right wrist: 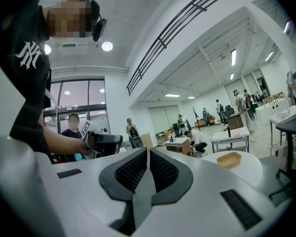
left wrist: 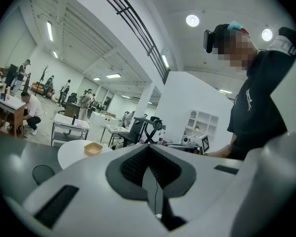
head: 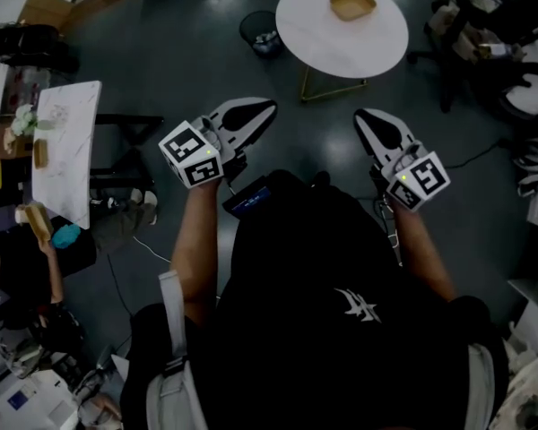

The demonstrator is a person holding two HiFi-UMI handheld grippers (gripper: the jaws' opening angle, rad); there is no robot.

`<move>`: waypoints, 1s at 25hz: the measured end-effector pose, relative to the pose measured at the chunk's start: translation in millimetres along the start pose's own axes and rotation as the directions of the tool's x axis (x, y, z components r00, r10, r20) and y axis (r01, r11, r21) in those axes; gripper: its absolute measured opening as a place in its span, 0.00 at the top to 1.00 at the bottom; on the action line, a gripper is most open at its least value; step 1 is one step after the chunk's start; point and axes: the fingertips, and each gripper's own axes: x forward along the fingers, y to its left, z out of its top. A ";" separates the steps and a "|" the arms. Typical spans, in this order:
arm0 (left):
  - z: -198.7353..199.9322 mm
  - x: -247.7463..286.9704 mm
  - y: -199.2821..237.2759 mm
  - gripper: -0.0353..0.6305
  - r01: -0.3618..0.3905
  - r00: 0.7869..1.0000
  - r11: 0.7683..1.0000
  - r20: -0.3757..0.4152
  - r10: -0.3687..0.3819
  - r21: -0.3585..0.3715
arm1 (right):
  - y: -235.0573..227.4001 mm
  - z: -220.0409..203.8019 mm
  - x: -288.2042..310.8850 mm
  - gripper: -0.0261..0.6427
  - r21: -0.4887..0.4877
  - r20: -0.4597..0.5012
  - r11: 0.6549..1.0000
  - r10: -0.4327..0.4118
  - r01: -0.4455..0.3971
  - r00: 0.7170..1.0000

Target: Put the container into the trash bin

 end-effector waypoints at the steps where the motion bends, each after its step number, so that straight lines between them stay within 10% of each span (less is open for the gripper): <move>1: -0.1 2.6 2.5 0.94 -0.003 1.000 1.000 -0.001 0.003 -0.002 | -4.0 -0.9 1.2 0.90 0.005 -0.002 1.000 0.002 -0.002 1.000; 25: 47.6 80.2 134.1 0.94 0.030 0.998 0.998 0.055 -0.027 -0.053 | -131.6 24.4 86.8 0.90 -0.007 -0.107 1.000 -0.026 0.026 0.994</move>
